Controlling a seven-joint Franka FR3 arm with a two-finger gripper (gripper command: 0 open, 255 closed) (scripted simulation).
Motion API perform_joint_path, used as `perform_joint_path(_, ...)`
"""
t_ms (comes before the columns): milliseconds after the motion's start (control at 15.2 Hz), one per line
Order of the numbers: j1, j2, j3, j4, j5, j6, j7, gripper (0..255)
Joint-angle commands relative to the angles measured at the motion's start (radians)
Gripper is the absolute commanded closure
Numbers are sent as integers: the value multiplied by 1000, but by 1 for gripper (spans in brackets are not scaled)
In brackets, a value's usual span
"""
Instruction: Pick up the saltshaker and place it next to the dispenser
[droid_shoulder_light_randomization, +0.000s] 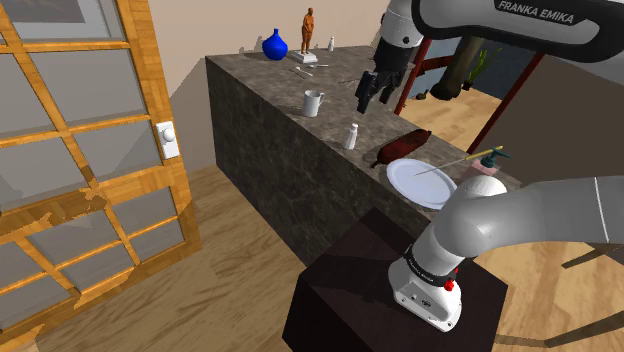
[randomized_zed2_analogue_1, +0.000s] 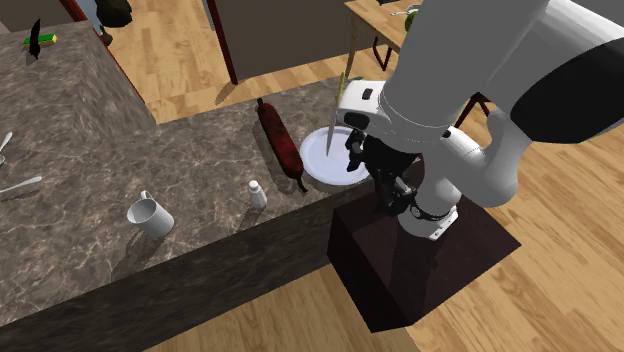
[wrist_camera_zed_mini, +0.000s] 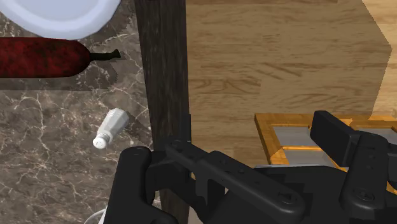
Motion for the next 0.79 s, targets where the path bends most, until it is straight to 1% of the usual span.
perform_joint_path(0, 0, 0, 0, 0, 0, 0, 0, 0)
perform_joint_path(330, -26, 33, -115, -80, -33, 150, -106, 0)
perform_joint_path(726, -47, 135, -259, -126, -52, 335, -240, 0)
